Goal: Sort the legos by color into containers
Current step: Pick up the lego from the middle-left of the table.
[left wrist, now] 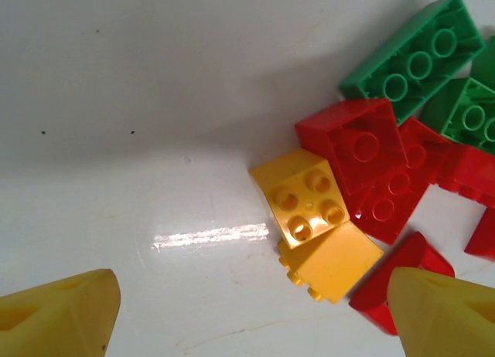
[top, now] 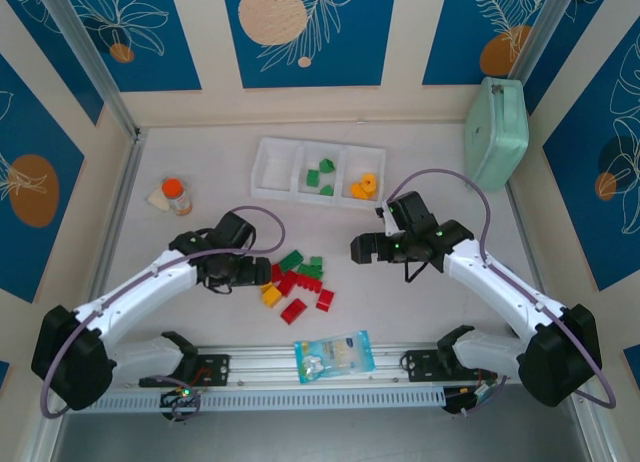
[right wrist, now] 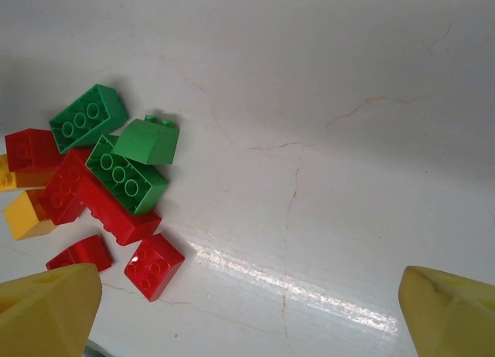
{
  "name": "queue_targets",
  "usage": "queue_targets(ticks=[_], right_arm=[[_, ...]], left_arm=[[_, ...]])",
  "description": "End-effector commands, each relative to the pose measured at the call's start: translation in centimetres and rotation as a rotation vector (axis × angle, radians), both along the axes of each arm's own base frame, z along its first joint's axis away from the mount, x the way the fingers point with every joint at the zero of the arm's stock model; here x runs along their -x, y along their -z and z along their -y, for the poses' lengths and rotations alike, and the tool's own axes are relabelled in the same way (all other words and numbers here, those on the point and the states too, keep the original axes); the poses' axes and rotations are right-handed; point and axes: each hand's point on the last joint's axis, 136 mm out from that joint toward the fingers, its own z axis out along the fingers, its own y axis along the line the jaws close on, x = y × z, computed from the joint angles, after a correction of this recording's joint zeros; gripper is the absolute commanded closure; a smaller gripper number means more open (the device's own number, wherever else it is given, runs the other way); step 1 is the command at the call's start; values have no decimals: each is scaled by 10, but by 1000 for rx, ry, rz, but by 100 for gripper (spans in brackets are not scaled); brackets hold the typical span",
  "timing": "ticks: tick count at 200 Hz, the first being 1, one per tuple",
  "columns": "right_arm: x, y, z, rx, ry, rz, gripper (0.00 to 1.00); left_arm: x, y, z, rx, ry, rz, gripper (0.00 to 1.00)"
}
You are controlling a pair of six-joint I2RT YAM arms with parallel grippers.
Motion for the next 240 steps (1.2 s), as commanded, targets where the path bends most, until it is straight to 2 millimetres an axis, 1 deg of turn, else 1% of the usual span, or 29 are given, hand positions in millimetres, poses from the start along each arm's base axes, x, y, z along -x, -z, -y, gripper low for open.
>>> queue_targets(ticks=[1,18,33,60,74,98,116,143,160,198,229,240], right_arm=[[2,5,-6,-26,-2,-36,2],[3,7,-7,-21,-4,-43,2],[4,9,-7,-18,-5,-47,2],[4,11,-8,-18,-8,-55,2],[4,13,-8,-15,-7,-61,2],[4,18,-11,-10,-13,-81,2],[4,22,-12,5,-15,-96,3],[4,25,-13,16,-19,-103,3],[3,25,-14,18,-22,-103,3],[3,27,-15,31,-26,-112,3],[5,29,-16,39,-31,-120,3],[5,29,-16,44,-33,-119,3]], left_arm=[[-6,4,8,16,-28,14,13],[-5,9,20,58,1,6,14],[-3,14,26,64,21,-2,14],[-1,26,28,28,36,-41,14],[1,33,33,34,63,-71,15],[1,43,35,24,72,-97,22],[1,50,33,-1,68,-110,26],[-1,56,27,-38,60,-112,28],[-3,59,25,-39,66,-98,38],[-9,64,18,-23,41,-84,48],[-13,66,7,-22,9,-77,49],[-15,67,1,-20,-9,-72,46]])
